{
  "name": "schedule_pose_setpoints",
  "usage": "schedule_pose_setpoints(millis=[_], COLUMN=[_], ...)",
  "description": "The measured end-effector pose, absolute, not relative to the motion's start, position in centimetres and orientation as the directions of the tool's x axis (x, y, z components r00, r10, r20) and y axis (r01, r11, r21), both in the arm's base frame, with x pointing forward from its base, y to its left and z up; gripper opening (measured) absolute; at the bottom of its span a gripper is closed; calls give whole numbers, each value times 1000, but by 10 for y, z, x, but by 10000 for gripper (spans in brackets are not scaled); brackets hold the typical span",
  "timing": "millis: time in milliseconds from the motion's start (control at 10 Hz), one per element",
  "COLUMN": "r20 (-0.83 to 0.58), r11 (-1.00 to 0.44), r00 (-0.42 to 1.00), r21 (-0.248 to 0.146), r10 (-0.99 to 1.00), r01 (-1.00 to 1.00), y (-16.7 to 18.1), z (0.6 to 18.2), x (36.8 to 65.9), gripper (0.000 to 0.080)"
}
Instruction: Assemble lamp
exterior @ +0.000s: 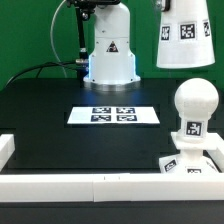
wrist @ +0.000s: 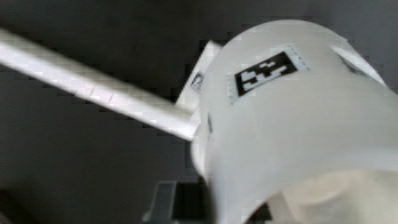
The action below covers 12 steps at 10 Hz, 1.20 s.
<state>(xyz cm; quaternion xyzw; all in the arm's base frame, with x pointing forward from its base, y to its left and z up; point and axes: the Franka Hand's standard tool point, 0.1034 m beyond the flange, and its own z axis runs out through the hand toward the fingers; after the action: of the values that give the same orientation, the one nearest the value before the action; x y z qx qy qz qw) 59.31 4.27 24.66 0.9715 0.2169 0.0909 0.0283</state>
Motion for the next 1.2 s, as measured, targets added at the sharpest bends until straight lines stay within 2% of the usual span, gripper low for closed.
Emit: schedule_pose_setpoints(millis=[300, 700, 1200], r20=[157, 186, 223], r11=[-897, -902, -893], r00=[884, 884, 867], r21=[134, 138, 180], r10=[440, 428, 445], r01=[422, 408, 412], y=[34, 46, 46], z=[235, 209, 173], x=[627, 627, 622], gripper=[42, 42, 42])
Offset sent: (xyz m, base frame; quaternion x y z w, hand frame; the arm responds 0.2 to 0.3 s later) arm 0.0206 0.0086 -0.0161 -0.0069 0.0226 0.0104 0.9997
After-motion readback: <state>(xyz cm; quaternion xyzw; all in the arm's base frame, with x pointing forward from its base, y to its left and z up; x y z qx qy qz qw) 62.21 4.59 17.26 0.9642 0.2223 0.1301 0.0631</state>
